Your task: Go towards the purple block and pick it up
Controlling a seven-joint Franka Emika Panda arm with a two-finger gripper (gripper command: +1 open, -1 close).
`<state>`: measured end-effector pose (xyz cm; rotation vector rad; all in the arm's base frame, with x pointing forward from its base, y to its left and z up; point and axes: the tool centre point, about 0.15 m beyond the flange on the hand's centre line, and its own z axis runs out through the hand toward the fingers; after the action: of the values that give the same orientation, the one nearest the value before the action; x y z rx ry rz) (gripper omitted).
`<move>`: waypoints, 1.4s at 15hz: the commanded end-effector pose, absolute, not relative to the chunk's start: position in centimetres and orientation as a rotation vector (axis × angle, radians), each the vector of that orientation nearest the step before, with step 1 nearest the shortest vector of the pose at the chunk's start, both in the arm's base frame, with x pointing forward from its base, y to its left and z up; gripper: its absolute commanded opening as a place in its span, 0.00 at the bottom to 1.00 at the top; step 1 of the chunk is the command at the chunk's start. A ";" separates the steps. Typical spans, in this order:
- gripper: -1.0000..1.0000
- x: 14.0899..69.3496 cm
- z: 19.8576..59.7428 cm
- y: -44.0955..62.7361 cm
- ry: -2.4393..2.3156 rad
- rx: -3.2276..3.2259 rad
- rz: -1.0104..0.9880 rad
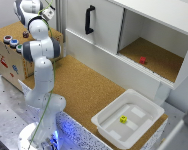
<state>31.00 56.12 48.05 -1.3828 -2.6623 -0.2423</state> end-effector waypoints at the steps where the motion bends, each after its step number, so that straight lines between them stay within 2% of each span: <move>1: 1.00 30.1 48.6 59.1 -2.765 -1.346 0.083; 7: 1.00 31.2 46.1 61.3 -2.798 -1.326 0.029; 17: 1.00 29.9 44.4 60.6 -2.903 -1.338 0.141; 18: 0.00 29.8 44.1 60.4 -2.908 -1.339 0.153; 21: 0.00 29.8 43.4 60.3 -2.888 -1.355 0.148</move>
<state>29.71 57.67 43.43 -1.2949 -2.8264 -0.0814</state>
